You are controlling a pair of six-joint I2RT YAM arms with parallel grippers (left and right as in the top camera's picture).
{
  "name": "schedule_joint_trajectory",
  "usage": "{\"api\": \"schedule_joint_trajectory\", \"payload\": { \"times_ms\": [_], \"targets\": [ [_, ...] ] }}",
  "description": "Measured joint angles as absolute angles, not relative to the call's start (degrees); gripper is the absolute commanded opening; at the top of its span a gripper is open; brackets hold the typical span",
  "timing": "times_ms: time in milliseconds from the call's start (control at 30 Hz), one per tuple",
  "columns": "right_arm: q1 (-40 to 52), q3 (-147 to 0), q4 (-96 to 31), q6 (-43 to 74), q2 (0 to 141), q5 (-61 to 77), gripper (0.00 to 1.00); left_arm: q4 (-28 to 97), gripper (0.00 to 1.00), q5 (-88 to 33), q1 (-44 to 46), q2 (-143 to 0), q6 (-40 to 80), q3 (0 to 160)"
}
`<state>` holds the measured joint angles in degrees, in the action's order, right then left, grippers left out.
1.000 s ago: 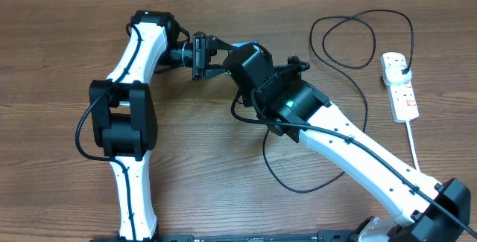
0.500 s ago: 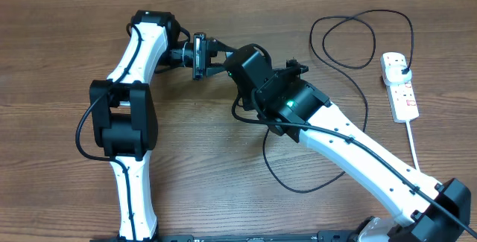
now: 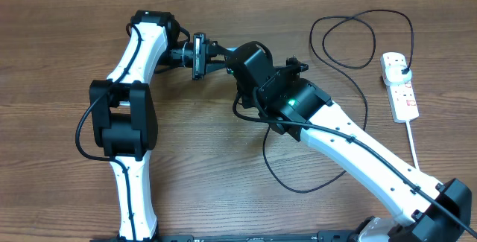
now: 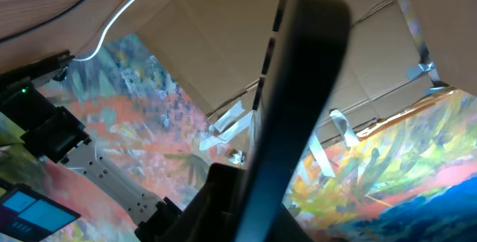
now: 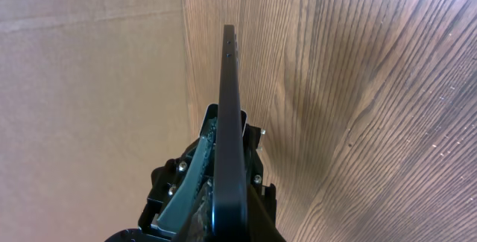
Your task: Plug charger to phone and switch on socket
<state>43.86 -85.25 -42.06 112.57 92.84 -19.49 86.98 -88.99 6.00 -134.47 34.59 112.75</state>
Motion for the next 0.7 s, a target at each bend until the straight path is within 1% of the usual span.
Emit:
{"api": "schedule_joint_trajectory", "payload": {
  "times_ms": [33, 67, 133, 200, 233, 300, 367, 400, 467, 567, 633, 700],
  "targets": [
    [43.81, -85.25, -42.0, 113.25, 92.84, -19.44, 0.2, 86.85, 0.04, -89.01, 6.0, -134.47, 34.37, 112.75],
    [43.62, -85.25, -41.63, 114.1, 92.82, -19.51, 0.37, 86.3, 0.04, -88.71, 6.0, -134.45, 33.65, 112.75],
    [43.51, -85.25, -41.87, 113.49, 92.73, -19.0, 0.62, 86.65, 0.04, -88.71, 6.02, -134.47, 33.65, 112.79],
    [43.99, -85.25, -41.87, 112.92, 92.62, -18.33, 0.81, 86.72, 0.04, -88.68, 6.26, -134.47, 34.17, 112.79],
    [44.25, -85.25, -41.95, 111.13, 92.51, -18.15, 0.85, 86.76, 0.04, -88.68, 6.28, -134.47, 34.22, 112.79],
    [44.23, -85.25, -42.04, 108.77, 92.4, -17.93, 0.89, 86.67, 0.04, -88.66, 6.39, -134.47, 34.22, 112.79],
    [43.9, -85.25, -42.0, 104.44, 92.2, -17.78, 0.97, 86.28, 0.04, -88.66, 6.37, -134.47, 34.17, 112.79],
    [43.55, -85.25, -42.04, 102.45, 92.07, -17.74, 1.0, 86.11, 0.04, -88.66, 6.37, -134.47, 33.95, 112.79],
    [42.22, -85.25, -43.81, 98.24, 91.02, -17.54, 1.0, 85.45, 0.04, -88.6, 6.33, -134.47, 32.51, 112.79],
    [37.74, -85.25, -50.28, 91.83, 86.46, -17.19, 1.0, 82.72, 0.04, -88.47, 5.87, -134.47, 29.47, 112.79],
    [32.71, -85.27, -53.84, 86.35, 81.82, -17.02, 1.0, 81.43, 0.04, -88.44, 5.06, -134.45, 26.55, 112.81],
    [24.6, -85.56, -59.94, 77.19, 77.47, -17.21, 1.0, 81.56, 0.04, -88.36, 3.95, -134.47, 24.97, 112.79]
  ]
}}
